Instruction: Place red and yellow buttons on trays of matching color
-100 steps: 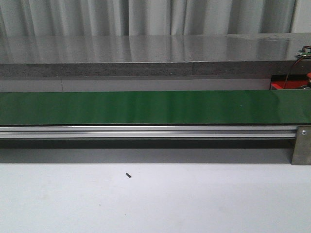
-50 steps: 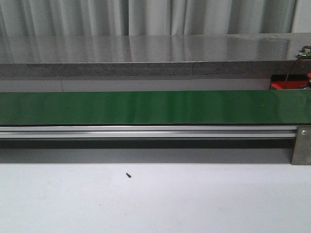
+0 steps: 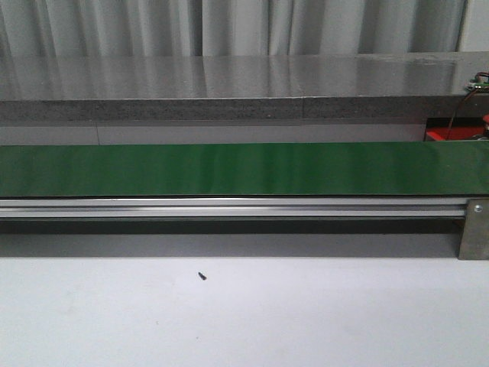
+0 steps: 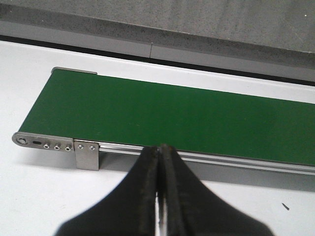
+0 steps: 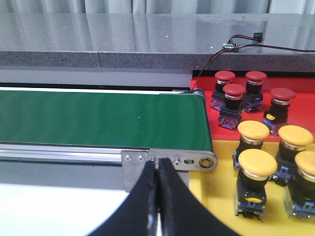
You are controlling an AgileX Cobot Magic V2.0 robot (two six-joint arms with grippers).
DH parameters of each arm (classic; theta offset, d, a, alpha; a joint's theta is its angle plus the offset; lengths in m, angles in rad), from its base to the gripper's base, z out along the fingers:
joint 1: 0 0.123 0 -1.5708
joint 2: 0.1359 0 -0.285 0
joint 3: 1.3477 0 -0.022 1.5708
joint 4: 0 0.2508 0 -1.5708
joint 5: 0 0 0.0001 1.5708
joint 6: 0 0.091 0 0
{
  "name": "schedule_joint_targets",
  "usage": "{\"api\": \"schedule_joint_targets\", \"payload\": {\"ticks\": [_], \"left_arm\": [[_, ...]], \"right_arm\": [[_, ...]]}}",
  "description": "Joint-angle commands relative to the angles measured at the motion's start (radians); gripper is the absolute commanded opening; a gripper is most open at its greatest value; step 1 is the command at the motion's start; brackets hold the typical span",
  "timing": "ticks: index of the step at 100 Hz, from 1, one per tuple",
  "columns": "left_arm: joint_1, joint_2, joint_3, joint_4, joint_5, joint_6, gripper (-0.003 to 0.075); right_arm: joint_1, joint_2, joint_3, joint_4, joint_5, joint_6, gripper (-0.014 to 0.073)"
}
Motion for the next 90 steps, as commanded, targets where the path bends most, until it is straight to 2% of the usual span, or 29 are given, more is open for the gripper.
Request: {"api": "schedule_joint_targets", "payload": {"ticks": [1,15,33,55,79,90], "left_arm": [[-0.007,0.010,-0.027,-0.019,-0.067,-0.003,-0.0020],[-0.007,0.010,-0.023,-0.008,-0.093,-0.003,-0.0020],[-0.009,-0.024,0.043,0.063,-0.299,-0.003,-0.0020],[-0.009,-0.210,0.255,0.141,-0.521,-0.003,-0.0020],[-0.009,-0.440,0.450,0.174,-0.543,-0.037,-0.0020],[-0.018,-0.432,0.496,0.206,-0.577,-0.051,-0.0020]], "right_arm": [[0.000,-0.017,-0.017,-0.013,-0.081,-0.001,-0.0067],[0.000,-0.017,-0.017,-0.013,-0.081,-0.001,-0.0067],[0.000,-0.017,-0.017,-0.013,-0.080,-0.001,-0.0067],[0.000,-0.017,-0.017,-0.013,-0.080,-0.001,-0.0067],[0.000,-0.017,-0.017,-0.013,-0.080,-0.001,-0.0067],[0.000,-0.017,-0.017,-0.013,-0.080,-0.001,-0.0067]]}}
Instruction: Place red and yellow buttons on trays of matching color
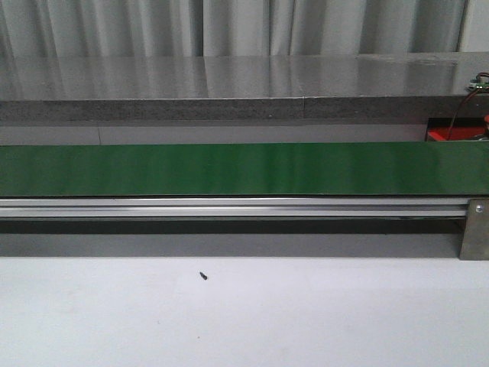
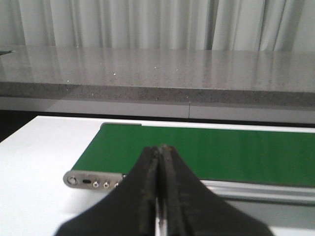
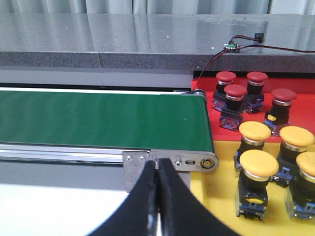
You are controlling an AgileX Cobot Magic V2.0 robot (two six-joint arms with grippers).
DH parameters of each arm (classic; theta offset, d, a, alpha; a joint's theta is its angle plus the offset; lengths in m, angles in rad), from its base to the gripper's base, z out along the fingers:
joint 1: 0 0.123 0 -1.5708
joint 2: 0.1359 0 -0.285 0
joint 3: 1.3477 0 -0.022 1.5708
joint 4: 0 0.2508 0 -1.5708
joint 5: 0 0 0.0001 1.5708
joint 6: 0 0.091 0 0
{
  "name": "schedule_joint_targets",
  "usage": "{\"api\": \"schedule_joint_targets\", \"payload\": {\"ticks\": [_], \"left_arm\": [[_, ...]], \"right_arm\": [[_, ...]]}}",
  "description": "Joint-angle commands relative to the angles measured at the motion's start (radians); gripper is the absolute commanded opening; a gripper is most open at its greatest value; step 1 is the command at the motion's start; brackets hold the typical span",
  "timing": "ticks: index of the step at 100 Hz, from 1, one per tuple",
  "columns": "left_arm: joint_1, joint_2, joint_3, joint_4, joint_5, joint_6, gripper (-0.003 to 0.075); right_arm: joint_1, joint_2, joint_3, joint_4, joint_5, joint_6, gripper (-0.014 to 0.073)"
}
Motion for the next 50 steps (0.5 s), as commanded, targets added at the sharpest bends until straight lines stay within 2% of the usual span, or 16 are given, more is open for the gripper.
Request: {"api": "schedule_joint_targets", "payload": {"ticks": [1,19,50], "left_arm": [[-0.017,-0.030,0.001,0.025,-0.112,-0.029,-0.0020],[-0.061,-0.032,0.055,0.050,-0.199,-0.038,-0.0020],[-0.070,-0.032,0.055,0.052,-0.185,-0.038,-0.0020]], "right_arm": [[0.000,-0.017,-0.019,-0.013,-0.079,-0.001,-0.0067],[0.000,-0.017,-0.019,-0.013,-0.079,-0.001,-0.0067],[0.000,-0.017,-0.019,-0.013,-0.079,-0.001,-0.0067]]}}
